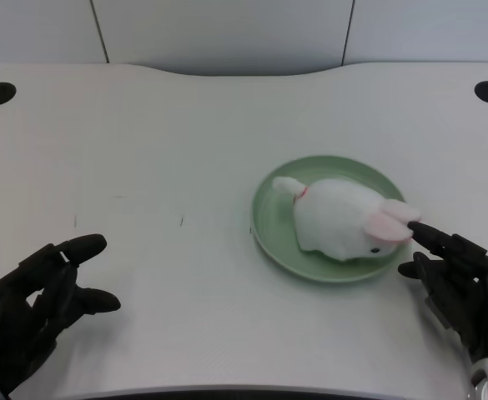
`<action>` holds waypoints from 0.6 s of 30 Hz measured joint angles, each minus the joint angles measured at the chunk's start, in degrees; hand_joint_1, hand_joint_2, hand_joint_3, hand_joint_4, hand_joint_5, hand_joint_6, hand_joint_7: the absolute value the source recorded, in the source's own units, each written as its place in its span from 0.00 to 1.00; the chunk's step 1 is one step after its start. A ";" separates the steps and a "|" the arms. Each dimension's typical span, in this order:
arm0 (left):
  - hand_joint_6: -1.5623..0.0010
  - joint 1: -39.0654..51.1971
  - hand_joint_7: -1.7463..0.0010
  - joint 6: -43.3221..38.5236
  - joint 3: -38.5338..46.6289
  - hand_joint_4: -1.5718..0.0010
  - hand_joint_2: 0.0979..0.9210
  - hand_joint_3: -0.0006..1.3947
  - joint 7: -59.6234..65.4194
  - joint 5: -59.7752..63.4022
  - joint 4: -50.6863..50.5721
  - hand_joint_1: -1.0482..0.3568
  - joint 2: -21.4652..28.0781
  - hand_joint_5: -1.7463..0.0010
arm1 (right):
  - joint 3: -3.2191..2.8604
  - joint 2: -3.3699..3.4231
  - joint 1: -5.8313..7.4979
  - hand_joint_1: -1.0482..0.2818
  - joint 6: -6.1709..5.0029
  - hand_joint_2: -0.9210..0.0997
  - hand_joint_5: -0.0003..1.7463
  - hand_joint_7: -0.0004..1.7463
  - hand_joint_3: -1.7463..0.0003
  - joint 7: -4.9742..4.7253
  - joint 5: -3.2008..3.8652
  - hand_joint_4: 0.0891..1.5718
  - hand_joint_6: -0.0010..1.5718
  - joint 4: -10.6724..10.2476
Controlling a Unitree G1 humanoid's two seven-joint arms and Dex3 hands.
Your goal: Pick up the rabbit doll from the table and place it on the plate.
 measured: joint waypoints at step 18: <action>0.68 0.39 0.49 -0.31 0.01 0.72 1.00 0.41 2.10 2.70 1.35 0.27 -2.47 0.06 | -1.62 -0.67 -1.56 0.57 1.19 0.00 0.57 0.01 0.85 -0.48 1.22 0.32 0.60 2.27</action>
